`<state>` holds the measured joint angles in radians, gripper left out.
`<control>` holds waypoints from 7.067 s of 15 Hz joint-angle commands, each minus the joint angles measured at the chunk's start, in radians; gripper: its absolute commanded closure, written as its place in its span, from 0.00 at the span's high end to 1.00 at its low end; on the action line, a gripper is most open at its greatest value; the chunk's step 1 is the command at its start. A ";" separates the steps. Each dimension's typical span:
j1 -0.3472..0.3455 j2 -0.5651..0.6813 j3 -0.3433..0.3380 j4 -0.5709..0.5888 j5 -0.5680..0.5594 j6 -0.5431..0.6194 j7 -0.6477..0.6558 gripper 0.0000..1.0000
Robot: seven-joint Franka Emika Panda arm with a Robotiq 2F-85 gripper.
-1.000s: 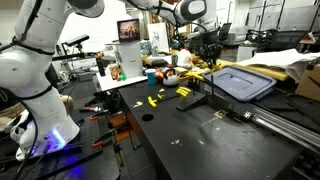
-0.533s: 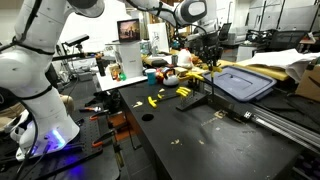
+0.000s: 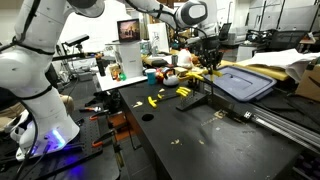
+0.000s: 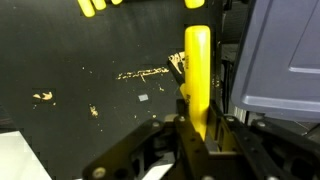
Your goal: Pick up the yellow object and put it on the table
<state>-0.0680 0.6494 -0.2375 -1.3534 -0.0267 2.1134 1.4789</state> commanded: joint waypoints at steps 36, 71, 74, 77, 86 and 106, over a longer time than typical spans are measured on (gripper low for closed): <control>-0.079 0.314 0.016 0.328 -0.013 -0.733 -0.295 0.06; -0.052 0.248 0.014 0.437 -0.014 -0.221 -0.369 1.00; -0.042 0.201 0.032 0.369 -0.008 -0.164 -0.404 1.00; -0.036 0.152 0.061 0.282 0.004 -0.093 -0.422 1.00; -0.038 0.058 0.137 0.056 0.099 0.063 -0.481 1.00; 0.000 0.043 0.145 -0.027 0.216 -0.043 -0.477 1.00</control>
<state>-0.0740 0.7368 -0.0919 -1.3317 0.1654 2.0988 1.0032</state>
